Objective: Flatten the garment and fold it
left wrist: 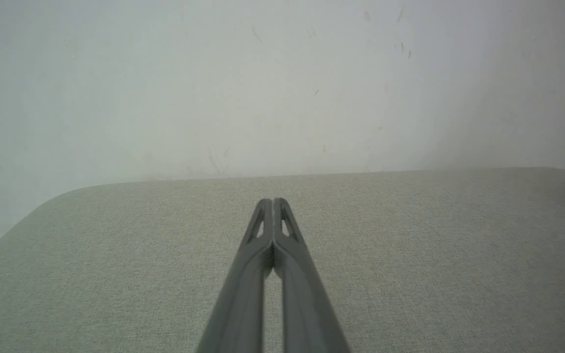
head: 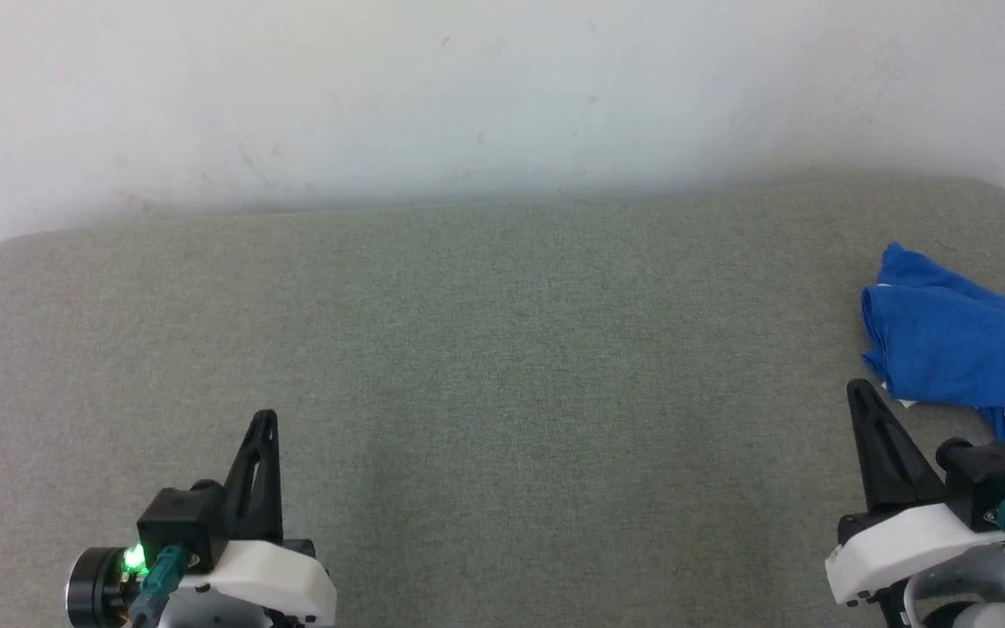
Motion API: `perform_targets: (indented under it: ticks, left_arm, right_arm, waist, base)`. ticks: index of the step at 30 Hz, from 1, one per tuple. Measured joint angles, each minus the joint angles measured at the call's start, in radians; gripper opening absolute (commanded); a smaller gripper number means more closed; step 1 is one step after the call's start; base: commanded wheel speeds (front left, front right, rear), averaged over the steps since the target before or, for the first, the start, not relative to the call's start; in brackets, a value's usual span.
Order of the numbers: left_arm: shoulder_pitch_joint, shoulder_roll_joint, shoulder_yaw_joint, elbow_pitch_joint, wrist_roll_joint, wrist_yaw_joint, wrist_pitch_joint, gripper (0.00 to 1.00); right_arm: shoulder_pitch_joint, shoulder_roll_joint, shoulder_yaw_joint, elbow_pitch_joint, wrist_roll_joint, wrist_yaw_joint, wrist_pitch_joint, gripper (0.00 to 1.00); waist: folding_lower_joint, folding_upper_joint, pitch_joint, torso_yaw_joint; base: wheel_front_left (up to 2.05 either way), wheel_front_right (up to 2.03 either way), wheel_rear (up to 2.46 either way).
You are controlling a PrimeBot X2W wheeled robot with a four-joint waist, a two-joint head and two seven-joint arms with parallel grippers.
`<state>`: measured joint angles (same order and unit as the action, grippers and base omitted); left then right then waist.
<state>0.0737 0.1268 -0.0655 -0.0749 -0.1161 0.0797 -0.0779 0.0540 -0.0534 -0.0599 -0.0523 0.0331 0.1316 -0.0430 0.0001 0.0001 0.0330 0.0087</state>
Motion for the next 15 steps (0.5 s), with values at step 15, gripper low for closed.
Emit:
perform_targets:
  ticks: [15]
  left_arm:
    - [-0.021, -0.029, 0.024, 0.028, 0.039, -0.027, 0.031, 0.0]
  right_arm:
    - [-0.014, 0.0, 0.023, 0.019, -0.008, 0.0, 0.017, 0.0]
  waist:
    - [0.0, 0.0, -0.013, -0.003]
  base:
    - [0.0, 0.0, 0.0]
